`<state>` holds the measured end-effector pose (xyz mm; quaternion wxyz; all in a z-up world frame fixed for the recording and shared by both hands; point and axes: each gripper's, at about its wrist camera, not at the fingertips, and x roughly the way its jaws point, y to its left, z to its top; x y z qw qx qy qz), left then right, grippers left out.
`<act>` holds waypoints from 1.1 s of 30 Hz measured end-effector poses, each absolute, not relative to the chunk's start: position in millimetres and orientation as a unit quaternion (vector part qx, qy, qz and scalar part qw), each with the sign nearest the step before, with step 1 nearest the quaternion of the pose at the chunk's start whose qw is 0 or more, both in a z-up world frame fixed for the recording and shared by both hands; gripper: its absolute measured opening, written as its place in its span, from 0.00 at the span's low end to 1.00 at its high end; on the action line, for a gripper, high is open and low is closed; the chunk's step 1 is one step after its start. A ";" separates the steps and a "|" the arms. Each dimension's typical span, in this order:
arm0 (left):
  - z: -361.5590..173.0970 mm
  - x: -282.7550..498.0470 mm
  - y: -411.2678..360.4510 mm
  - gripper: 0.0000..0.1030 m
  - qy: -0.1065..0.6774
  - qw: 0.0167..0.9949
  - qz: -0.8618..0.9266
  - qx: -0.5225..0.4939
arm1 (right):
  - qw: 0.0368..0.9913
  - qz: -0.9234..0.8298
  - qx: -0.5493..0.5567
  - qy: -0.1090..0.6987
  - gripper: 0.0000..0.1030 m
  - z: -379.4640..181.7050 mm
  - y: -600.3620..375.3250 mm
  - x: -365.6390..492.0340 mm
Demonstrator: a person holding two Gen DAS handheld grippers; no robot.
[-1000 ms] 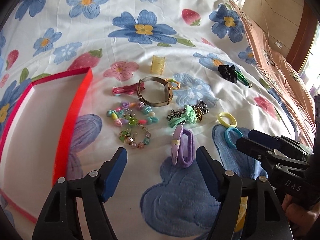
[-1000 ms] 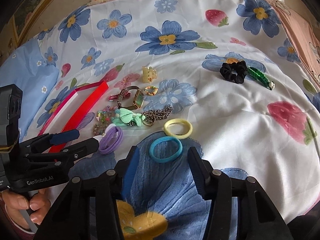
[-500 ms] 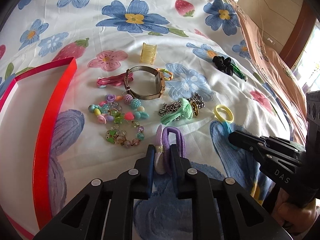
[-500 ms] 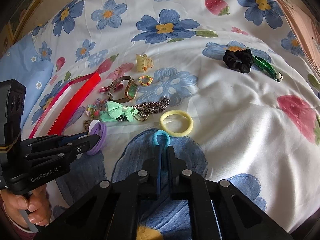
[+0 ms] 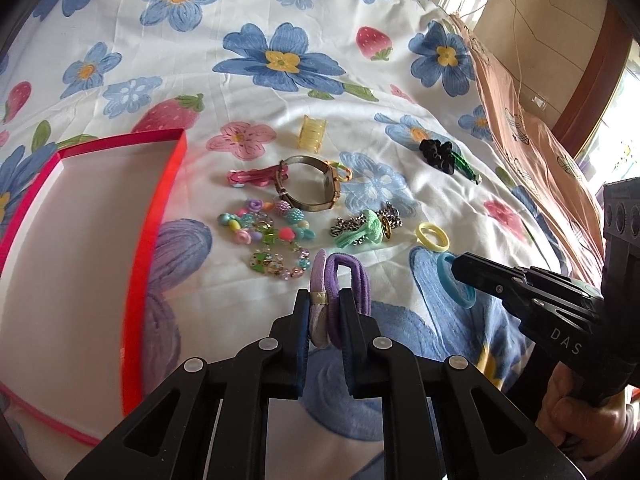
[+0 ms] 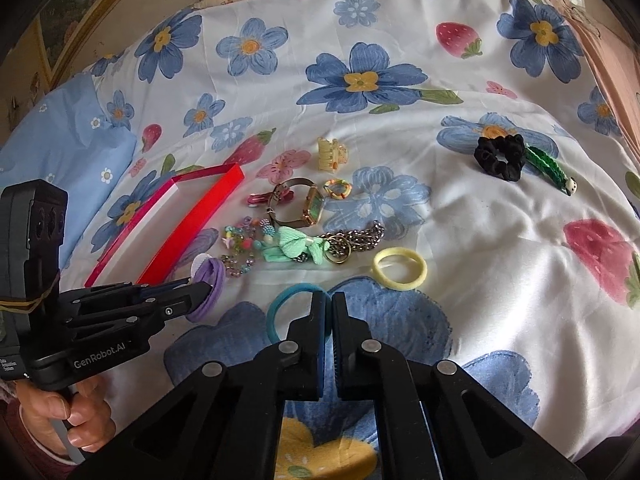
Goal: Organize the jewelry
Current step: 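Carry purple ties with left tool into red box while right tool carries blue tie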
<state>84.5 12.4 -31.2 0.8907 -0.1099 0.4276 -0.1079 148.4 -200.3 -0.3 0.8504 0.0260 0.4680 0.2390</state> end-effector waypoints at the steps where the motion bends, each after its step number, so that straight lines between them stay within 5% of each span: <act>1: -29.1 81.4 15.3 0.12 0.425 0.892 -0.105 -0.112 | 0.850 0.243 0.024 0.467 0.02 1.7 -196.9 147.5; 33: -16.4 13.2 161.7 0.12 0.416 0.892 0.067 -0.162 | 0.762 0.434 -0.021 0.481 0.02 -0.8 -0.7 128.5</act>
